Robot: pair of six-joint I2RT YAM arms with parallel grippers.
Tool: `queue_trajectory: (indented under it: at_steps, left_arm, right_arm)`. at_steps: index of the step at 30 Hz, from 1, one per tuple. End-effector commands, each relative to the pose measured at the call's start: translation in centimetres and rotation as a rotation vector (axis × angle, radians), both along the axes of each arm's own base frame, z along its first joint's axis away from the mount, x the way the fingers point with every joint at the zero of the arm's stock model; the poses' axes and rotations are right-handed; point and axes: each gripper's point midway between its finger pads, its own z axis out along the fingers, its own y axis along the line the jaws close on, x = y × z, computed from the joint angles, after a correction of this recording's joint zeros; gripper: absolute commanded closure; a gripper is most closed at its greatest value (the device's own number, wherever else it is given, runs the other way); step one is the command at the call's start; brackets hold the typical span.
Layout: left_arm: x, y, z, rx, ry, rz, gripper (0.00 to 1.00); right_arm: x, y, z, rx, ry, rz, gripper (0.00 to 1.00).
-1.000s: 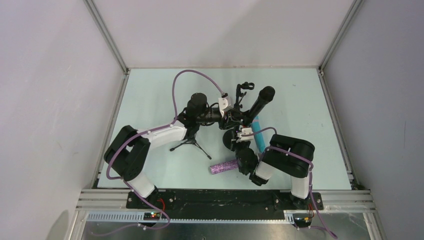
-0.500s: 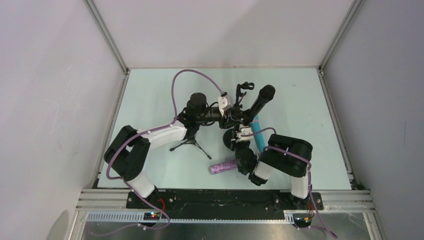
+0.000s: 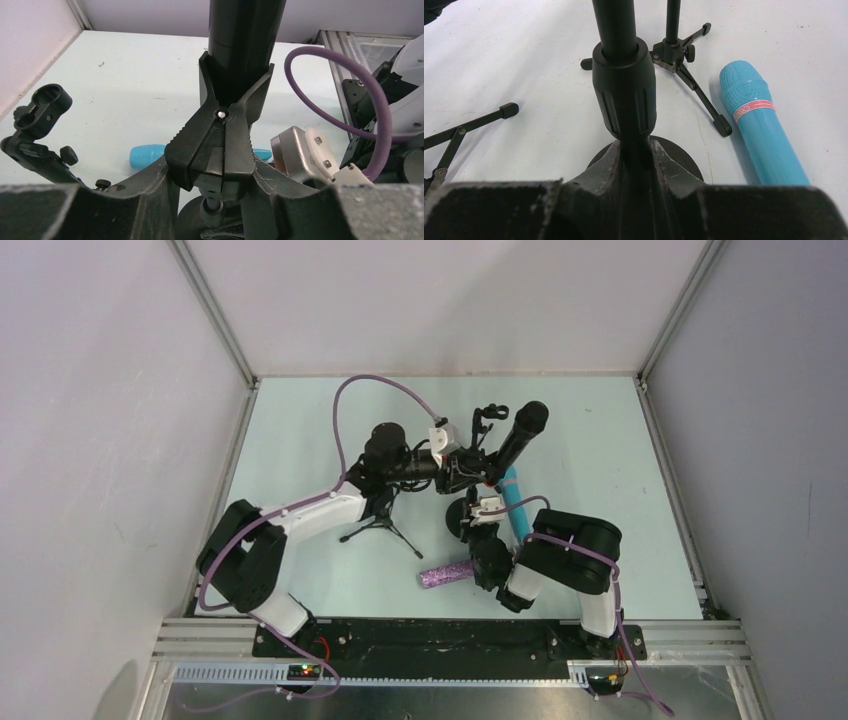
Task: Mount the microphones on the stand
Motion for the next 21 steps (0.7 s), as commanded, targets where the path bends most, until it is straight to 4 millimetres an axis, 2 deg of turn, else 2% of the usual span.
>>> queue_trajectory:
  at_steps: [1,8,13,21]
  left_arm:
    - [-2.1,0.6,8.7,-0.171,-0.161,-0.052,1.0]
    - [-2.5,1.1,11.5,-0.216,-0.182,-0.04,1.0]
    - [-2.9,1.7,14.3,-0.259,-0.223,-0.022,1.0]
    - [-3.5,2.5,17.2,-0.307,-0.255,-0.005,1.0]
  right_arm:
    - [0.2,-1.2,-1.3,-0.027,0.02,-0.066,1.0]
    - [0.2,-1.2,-1.6,-0.036,0.024,-0.062,1.0]
    - [0.2,-1.1,-1.7,-0.033,0.026,-0.055,1.0]
    - [0.1,-0.9,-1.9,-0.03,0.031,-0.045,1.0]
